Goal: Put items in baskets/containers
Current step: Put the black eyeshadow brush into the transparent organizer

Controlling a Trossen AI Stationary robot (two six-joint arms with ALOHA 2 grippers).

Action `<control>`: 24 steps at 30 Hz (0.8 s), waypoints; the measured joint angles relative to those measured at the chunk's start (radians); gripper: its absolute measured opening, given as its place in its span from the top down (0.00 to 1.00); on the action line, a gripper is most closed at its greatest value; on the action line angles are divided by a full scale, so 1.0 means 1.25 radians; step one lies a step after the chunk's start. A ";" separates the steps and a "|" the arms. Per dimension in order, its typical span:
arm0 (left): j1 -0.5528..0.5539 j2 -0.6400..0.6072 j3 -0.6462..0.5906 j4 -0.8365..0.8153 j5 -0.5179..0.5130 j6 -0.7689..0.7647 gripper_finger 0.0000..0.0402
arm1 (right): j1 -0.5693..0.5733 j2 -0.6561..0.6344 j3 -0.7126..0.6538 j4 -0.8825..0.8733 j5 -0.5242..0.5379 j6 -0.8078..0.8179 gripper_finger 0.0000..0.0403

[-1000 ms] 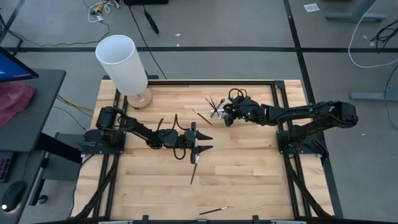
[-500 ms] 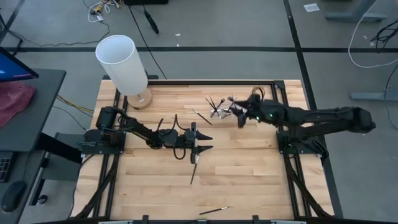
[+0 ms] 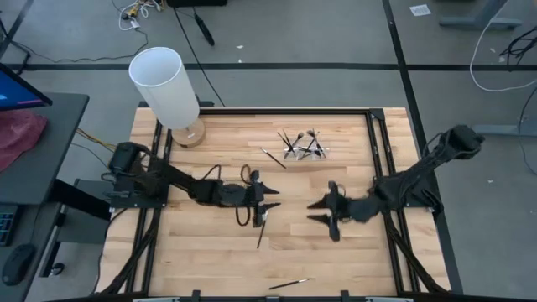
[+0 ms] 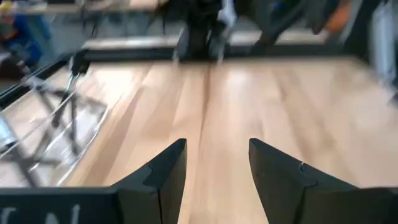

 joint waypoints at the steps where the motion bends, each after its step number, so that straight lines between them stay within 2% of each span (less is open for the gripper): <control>1: -0.014 -0.023 0.019 -0.086 -0.024 -0.002 0.56 | 0.016 0.027 0.000 0.018 0.011 0.005 0.65; 5: -0.061 -0.066 0.109 -0.412 -0.072 -0.108 0.56 | 0.057 0.118 0.000 0.087 0.031 0.014 0.67; 8: -0.093 -0.057 0.149 -0.545 -0.073 -0.234 0.56 | 0.060 0.168 0.000 0.130 0.034 -0.002 0.69; 12: -0.127 -0.023 0.142 -0.564 -0.082 -0.365 0.56 | 0.059 0.204 -0.001 0.166 0.045 -0.044 0.71; 15: -0.141 0.015 0.138 -0.558 -0.139 -0.424 0.56 | 0.059 0.207 0.000 0.169 0.060 -0.065 0.72; 19: -0.146 0.079 0.138 -0.520 -0.197 -0.435 0.56 | 0.059 0.207 0.000 0.172 0.060 -0.078 0.73; 24: -0.131 0.128 0.137 -0.482 -0.200 -0.440 0.56 | 0.059 0.207 0.000 0.172 0.060 -0.078 0.73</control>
